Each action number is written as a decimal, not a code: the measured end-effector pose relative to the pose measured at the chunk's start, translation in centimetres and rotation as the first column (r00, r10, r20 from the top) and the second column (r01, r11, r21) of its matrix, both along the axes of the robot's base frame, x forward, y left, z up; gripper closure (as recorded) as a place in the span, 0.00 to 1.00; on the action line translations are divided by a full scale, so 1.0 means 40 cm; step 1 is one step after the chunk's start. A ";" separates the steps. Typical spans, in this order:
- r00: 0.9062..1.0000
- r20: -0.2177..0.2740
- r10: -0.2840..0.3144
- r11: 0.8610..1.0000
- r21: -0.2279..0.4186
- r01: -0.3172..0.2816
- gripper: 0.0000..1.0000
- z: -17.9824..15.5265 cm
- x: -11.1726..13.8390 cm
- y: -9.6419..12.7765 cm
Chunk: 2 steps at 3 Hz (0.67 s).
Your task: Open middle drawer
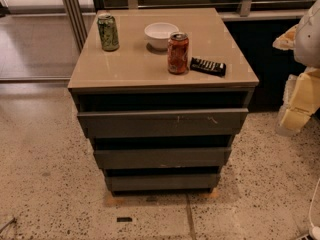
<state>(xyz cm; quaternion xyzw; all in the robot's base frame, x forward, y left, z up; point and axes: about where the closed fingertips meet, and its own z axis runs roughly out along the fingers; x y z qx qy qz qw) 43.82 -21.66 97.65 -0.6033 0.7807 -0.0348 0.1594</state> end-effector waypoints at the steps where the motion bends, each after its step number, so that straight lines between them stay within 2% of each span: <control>1: 1.000 0.000 0.000 1.000 0.000 0.000 0.00 0.000 0.000 0.000; 2: 1.000 0.029 0.005 0.999 0.034 -0.006 0.00 -0.045 0.024 0.014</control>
Offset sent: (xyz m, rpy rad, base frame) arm 0.0419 0.0240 -0.0831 0.1520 -0.1079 0.0252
